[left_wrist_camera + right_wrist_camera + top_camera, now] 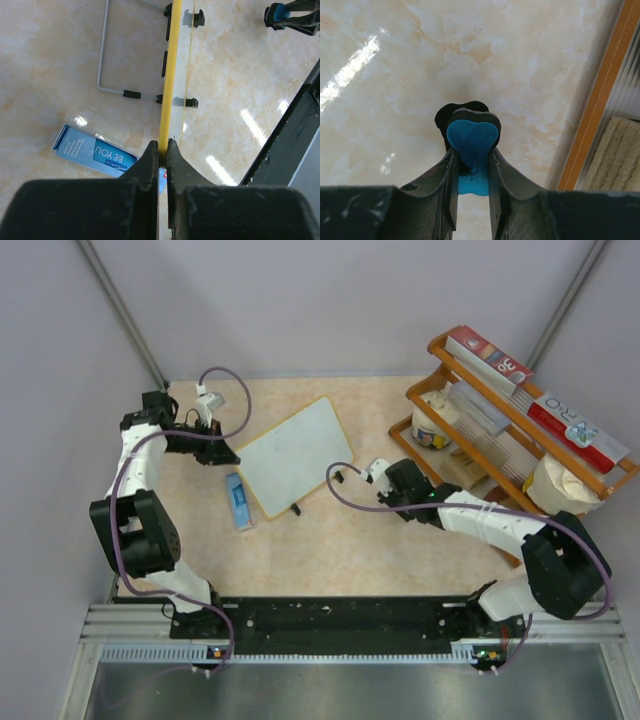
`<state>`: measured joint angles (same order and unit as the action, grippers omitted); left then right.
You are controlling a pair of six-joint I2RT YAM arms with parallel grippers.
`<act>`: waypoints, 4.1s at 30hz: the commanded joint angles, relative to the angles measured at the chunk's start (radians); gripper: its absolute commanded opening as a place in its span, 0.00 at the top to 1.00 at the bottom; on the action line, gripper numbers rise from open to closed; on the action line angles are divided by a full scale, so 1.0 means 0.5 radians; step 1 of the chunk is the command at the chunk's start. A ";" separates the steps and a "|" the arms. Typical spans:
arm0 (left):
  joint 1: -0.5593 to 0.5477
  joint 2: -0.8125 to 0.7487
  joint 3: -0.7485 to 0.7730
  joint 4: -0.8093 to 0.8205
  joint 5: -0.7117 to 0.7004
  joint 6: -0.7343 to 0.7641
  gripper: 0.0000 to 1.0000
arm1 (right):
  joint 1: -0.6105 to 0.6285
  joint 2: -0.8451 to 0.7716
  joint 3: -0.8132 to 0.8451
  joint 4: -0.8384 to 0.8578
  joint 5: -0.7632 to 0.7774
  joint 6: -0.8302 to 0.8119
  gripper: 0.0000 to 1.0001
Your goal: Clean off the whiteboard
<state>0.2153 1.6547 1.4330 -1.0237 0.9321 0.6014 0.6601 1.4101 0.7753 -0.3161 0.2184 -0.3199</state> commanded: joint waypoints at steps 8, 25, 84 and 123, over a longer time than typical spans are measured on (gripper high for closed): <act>-0.004 -0.008 -0.071 0.139 -0.085 0.116 0.92 | -0.099 -0.148 -0.112 -0.147 -0.111 -0.044 1.00; -0.004 -0.011 -0.071 0.158 -0.094 0.110 0.80 | -0.247 -0.087 -0.050 -0.334 -0.348 -0.041 0.68; 0.030 -1.029 -0.350 1.071 -0.526 -0.991 0.01 | -0.335 -0.715 0.465 -0.469 -0.088 0.232 0.01; 0.029 -1.321 -0.786 1.452 -0.858 -1.160 0.01 | -0.664 -1.013 0.959 -0.202 0.465 0.278 0.01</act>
<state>0.2268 0.9901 1.0550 -0.3817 0.5110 0.0273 0.3416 0.8936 1.2514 -0.4721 0.4122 -0.1749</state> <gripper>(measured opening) 0.987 0.987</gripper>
